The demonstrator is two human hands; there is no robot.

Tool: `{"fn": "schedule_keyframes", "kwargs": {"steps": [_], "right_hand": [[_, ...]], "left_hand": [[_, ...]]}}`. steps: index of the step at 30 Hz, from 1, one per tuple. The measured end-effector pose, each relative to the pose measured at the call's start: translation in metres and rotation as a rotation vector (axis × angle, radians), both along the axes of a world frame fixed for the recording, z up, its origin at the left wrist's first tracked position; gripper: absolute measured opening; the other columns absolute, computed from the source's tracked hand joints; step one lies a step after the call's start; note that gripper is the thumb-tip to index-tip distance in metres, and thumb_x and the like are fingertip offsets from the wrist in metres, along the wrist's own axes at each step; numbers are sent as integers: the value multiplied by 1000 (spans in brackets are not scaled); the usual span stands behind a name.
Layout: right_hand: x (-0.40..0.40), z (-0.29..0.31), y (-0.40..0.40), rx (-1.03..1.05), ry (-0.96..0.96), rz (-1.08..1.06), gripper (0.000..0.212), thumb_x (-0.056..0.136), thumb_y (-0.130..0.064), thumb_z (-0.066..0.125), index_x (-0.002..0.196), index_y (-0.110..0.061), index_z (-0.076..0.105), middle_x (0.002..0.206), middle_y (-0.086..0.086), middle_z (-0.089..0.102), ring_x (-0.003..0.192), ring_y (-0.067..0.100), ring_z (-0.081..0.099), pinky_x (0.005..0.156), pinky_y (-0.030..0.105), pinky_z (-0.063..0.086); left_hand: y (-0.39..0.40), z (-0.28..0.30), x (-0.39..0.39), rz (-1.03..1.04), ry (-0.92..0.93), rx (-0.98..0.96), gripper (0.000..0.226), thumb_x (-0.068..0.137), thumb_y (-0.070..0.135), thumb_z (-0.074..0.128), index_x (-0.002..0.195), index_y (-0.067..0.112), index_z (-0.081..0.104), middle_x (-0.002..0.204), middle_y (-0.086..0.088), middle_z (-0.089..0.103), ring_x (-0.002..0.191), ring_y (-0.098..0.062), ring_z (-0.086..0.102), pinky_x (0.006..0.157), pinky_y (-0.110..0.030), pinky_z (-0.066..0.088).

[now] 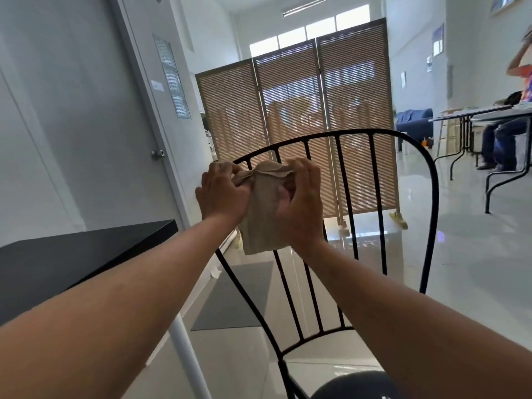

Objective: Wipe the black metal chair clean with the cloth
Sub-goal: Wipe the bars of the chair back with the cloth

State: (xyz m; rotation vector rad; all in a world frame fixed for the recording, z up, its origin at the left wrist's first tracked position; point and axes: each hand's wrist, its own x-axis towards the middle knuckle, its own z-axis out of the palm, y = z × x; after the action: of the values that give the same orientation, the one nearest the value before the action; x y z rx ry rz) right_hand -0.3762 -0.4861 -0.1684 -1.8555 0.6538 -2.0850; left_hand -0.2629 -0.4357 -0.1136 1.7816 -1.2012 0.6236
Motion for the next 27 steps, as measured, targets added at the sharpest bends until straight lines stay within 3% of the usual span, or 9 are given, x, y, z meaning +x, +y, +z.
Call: {"fn": "schedule_keyframes", "kwargs": {"steps": [2,4,7,9,12,16,22,24,27], "right_hand": [[4,-20,-2,-102,202,-44,47,92,-22,42,137,-14,55,152,1,43,139,26,38,108,44,41],[6,-36,-8,-102,372,-58,56,95,-34,33,147,-22,45,161,-11,22,151,28,15,117,54,23],[9,-45,-20,-29,553,-55,67,97,-49,31,158,-29,11,162,-18,-13,151,18,-16,122,51,-3],[10,-46,-24,-32,616,-109,74,98,-53,35,158,-30,0,164,-15,-17,150,16,-20,121,46,-10],[13,-45,-24,-37,636,-192,72,99,-56,31,158,-30,0,165,-12,-11,151,19,-15,122,48,-7],[19,-56,-19,-48,601,-244,65,103,-49,26,159,-22,6,167,-5,-2,152,22,-13,122,49,3],[18,-104,-4,-69,564,-279,67,103,-38,38,157,-9,12,166,11,5,152,32,-6,121,53,13],[19,-116,-1,-28,590,-284,71,101,-40,42,158,-12,9,166,11,6,152,33,-5,119,55,18],[20,-112,-1,34,589,-250,71,99,-52,31,158,-20,9,166,8,11,152,33,-2,120,54,15]], "left_hand": [[-2,4,1,4,-6,17,22,93,38,58,105,20,60,120,-2,55,114,-24,51,88,-33,26],[-2,5,3,-2,-40,30,19,94,37,57,102,20,59,115,-1,56,109,-24,54,87,-33,27],[-2,4,9,-51,-140,26,19,94,35,56,107,21,56,113,0,58,106,-24,58,87,-34,34],[-1,1,13,-83,-224,45,32,94,38,50,122,23,52,121,-1,59,112,-25,57,92,-41,40],[-2,-8,22,-17,-409,125,56,97,44,31,148,19,33,135,-8,50,121,-28,49,98,-48,40],[2,-14,34,45,-625,224,71,99,51,18,155,7,17,143,-19,38,128,-35,41,107,-47,36],[6,-19,33,89,-679,292,87,95,64,1,156,3,5,155,-22,22,144,-36,23,119,-42,16],[7,-20,32,102,-679,293,86,95,64,6,156,4,3,156,-22,20,144,-35,22,120,-41,14],[7,-20,31,122,-680,296,86,95,65,4,156,4,5,156,-22,22,142,-36,24,118,-42,19]]}}
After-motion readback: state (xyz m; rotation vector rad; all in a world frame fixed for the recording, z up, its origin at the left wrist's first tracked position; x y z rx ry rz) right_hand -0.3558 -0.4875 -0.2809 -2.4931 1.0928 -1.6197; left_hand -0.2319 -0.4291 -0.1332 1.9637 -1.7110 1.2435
